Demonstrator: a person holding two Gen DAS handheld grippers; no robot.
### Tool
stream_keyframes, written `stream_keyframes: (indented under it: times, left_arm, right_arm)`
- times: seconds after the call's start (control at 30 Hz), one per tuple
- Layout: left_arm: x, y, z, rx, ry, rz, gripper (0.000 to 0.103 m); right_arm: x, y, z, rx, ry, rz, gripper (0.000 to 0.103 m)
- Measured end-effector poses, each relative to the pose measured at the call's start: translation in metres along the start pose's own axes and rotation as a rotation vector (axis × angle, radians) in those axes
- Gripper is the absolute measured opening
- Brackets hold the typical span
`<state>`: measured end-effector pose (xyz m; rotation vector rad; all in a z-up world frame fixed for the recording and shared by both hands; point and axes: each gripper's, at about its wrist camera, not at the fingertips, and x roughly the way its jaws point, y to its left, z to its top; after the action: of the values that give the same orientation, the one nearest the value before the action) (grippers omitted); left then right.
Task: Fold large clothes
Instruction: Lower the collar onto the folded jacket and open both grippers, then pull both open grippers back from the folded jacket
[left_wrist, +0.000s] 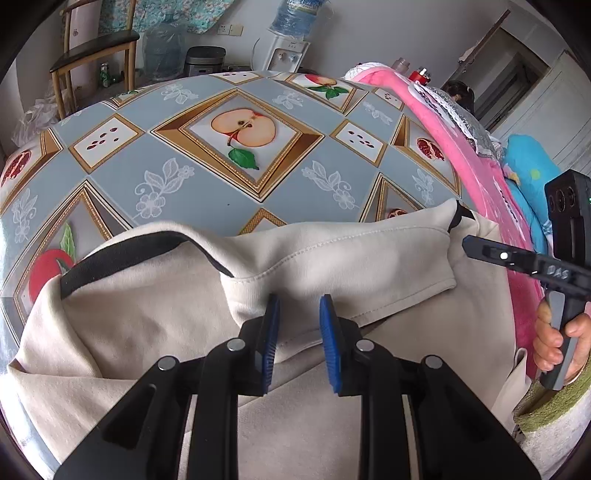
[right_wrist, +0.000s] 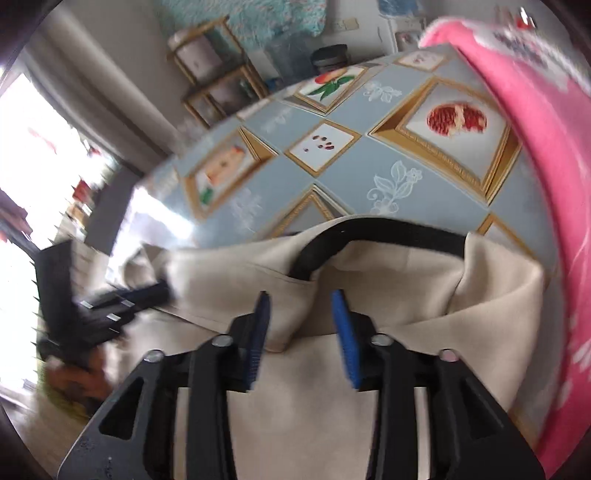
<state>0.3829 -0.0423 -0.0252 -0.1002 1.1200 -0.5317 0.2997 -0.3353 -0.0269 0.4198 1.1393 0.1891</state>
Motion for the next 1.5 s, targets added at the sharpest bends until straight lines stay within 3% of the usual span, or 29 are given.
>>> stream_keyframes:
  times: [0.13,0.2,0.33,0.47,0.53,0.57,0.67,0.7,0.83,0.97,1.0,1.07,1.1,1.23,1.37,1.5]
  left_arm:
    - [0.000,-0.002,-0.001,0.003,-0.003,0.011,0.022]
    - [0.000,-0.002,-0.001,0.005,-0.008,0.014,0.022]
    - [0.000,-0.003,-0.002,0.002,-0.013,0.010,0.022]
    - [0.000,-0.008,-0.004,0.011,-0.021,0.029,0.022]
    - [0.000,-0.009,-0.004,0.022,-0.022,0.037,0.022]
    - [0.001,-0.008,-0.004,0.023,-0.022,0.037,0.022]
    - [0.001,-0.006,-0.004,0.015,-0.025,0.028,0.022]
    - [0.001,-0.006,-0.004,0.012,-0.026,0.028,0.022]
    - [0.001,-0.008,-0.005,0.015,-0.033,0.037,0.022]
    - [0.000,-0.008,-0.006,0.004,-0.038,0.041,0.022]
    - [0.000,-0.008,-0.006,0.004,-0.039,0.042,0.022]
    - [0.000,-0.008,-0.006,0.004,-0.039,0.040,0.022]
    - [0.000,-0.008,-0.006,0.003,-0.040,0.037,0.022]
    - [0.000,-0.007,-0.006,-0.002,-0.043,0.031,0.022]
    - [0.000,-0.006,-0.006,-0.003,-0.048,0.031,0.022]
    - [0.000,-0.008,-0.007,0.002,-0.048,0.045,0.022]
  right_arm:
    - [0.025,0.000,-0.001,0.054,0.091,0.060,0.042]
    - [0.037,0.007,-0.002,0.026,0.116,0.042,0.019]
    - [0.035,0.024,0.005,-0.077,0.034,-0.086,0.009]
    - [0.046,0.044,-0.002,-0.245,-0.008,-0.243,0.011]
    - [0.043,0.051,-0.007,-0.277,-0.006,-0.301,0.022]
    - [0.038,0.052,-0.008,-0.275,-0.011,-0.345,0.036]
    - [0.013,0.058,-0.014,-0.266,-0.093,-0.475,0.038]
    - [0.002,0.059,-0.017,-0.256,-0.127,-0.482,0.039]
    - [-0.016,0.078,-0.020,-0.286,-0.180,-0.310,0.034]
    - [0.022,0.113,-0.014,-0.378,-0.121,-0.215,0.024]
    - [0.035,0.116,-0.012,-0.386,-0.100,-0.215,0.019]
    - [0.062,0.114,-0.011,-0.392,-0.046,-0.253,0.018]
    - [0.066,0.109,-0.011,-0.389,-0.069,-0.243,0.018]
    - [0.057,0.102,-0.008,-0.305,-0.023,-0.193,0.018]
    - [0.040,0.113,-0.020,-0.331,-0.036,-0.158,0.018]
    - [0.066,0.109,-0.030,-0.353,0.012,-0.235,0.018]
